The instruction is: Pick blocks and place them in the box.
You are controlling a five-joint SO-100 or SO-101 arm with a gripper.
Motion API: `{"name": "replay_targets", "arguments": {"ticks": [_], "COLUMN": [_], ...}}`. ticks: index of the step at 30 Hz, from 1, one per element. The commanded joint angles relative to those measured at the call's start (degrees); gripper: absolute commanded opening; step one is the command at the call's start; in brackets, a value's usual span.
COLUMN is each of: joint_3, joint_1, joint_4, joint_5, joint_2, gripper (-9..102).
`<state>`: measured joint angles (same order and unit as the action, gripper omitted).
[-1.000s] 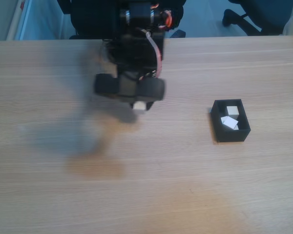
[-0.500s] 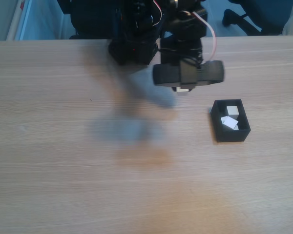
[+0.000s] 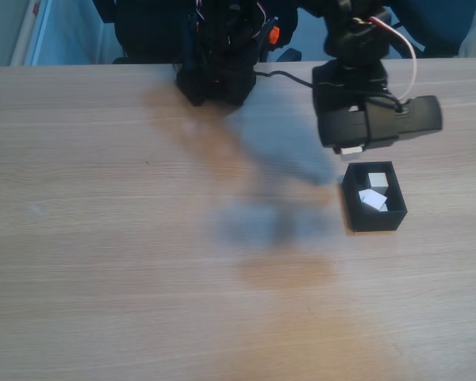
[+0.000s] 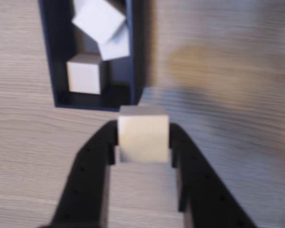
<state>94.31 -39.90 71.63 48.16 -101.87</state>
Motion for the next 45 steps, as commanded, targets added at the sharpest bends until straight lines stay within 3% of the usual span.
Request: {"name": "replay_targets", "arguments": {"ticks": [1,10,21,26,28,45], "joint_3": [-6.7,-11.3,-10.5,-8.3,-5.5,41.7], "joint_1": [-2.1,-3.5,-2.2,-1.0,0.3,19.2], "joint_4": [-0.1,-2.5,-5.4,-5.4,-5.6,-22.3], "joint_5": [-1.6,-1.8,-1.8,-1.1,-0.4,30.0], "joint_2": [2.0,7.3,7.9,6.0,3.9,-35.6], "gripper": [1,3,13,6,0,0]}}
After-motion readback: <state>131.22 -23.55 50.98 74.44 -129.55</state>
